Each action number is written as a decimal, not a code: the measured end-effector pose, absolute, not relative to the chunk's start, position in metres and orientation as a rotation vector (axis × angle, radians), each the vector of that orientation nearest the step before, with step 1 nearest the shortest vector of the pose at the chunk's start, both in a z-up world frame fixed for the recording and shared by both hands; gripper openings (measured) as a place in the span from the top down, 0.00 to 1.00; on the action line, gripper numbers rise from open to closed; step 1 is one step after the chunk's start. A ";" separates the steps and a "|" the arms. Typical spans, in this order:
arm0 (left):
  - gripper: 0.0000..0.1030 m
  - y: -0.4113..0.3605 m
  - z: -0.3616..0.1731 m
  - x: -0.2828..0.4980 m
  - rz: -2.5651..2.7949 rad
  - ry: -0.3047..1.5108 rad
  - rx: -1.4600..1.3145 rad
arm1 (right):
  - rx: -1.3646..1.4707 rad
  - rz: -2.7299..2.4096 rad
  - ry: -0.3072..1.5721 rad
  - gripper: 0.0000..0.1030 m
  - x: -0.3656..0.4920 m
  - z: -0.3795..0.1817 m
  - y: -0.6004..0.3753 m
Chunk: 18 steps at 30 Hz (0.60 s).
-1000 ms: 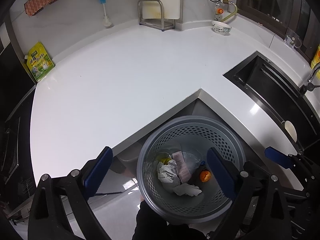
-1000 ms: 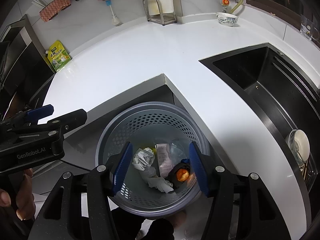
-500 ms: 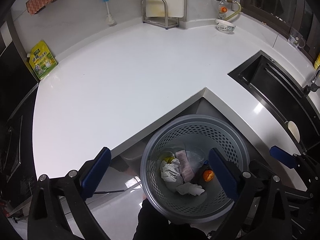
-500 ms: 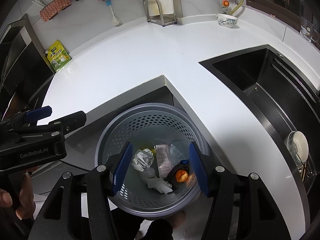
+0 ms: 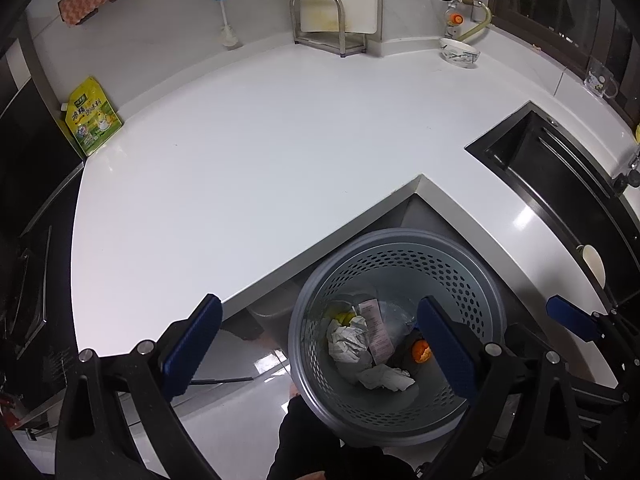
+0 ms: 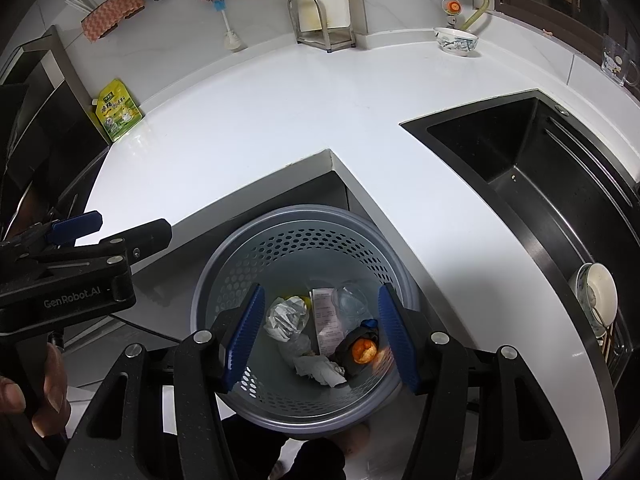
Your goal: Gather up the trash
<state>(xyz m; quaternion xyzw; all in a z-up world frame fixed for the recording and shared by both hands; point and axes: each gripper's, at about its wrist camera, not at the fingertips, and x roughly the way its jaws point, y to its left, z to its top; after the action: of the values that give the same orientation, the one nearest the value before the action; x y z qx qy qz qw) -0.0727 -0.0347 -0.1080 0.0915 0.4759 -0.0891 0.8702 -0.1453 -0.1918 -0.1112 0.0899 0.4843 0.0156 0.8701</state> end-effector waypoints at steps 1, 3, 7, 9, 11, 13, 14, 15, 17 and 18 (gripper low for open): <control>0.07 -0.035 -0.108 -0.072 -0.187 0.997 0.192 | 0.188 0.032 1.013 0.45 -0.145 -0.111 -0.192; 0.07 -0.035 -0.109 -0.072 -0.189 0.998 0.193 | 0.188 0.032 1.013 0.45 -0.145 -0.111 -0.192; 0.07 -0.036 -0.109 -0.072 -0.190 0.999 0.194 | 0.189 0.030 1.013 0.45 -0.145 -0.111 -0.192; 0.07 -0.036 -0.110 -0.072 -0.191 1.001 0.195 | 0.189 0.030 1.013 0.45 -0.145 -0.111 -0.192; 0.07 -0.036 -0.110 -0.072 -0.191 1.002 0.197 | 0.189 0.030 1.013 0.45 -0.145 -0.112 -0.191; 0.07 -0.037 -0.110 -0.072 -0.194 1.003 0.199 | 0.189 0.030 1.013 0.45 -0.145 -0.112 -0.192; 0.07 -0.037 -0.110 -0.072 -0.195 1.002 0.200 | 0.189 0.029 1.013 0.45 -0.145 -0.112 -0.192; 0.07 -0.037 -0.111 -0.072 -0.196 1.002 0.202 | 0.190 0.030 1.014 0.45 -0.145 -0.112 -0.192; 0.07 -0.037 -0.111 -0.072 -0.196 1.002 0.205 | 0.189 0.030 1.014 0.45 -0.145 -0.112 -0.192; 0.07 -0.037 -0.111 -0.072 -0.196 1.002 0.206 | 0.189 0.031 1.015 0.45 -0.144 -0.112 -0.192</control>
<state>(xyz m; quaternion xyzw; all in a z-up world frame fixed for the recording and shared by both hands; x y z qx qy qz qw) -0.0716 -0.0371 -0.1108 0.0986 0.4787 -0.0936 0.8674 -0.1445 -0.1924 -0.1124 0.0904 0.4850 0.0149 0.8697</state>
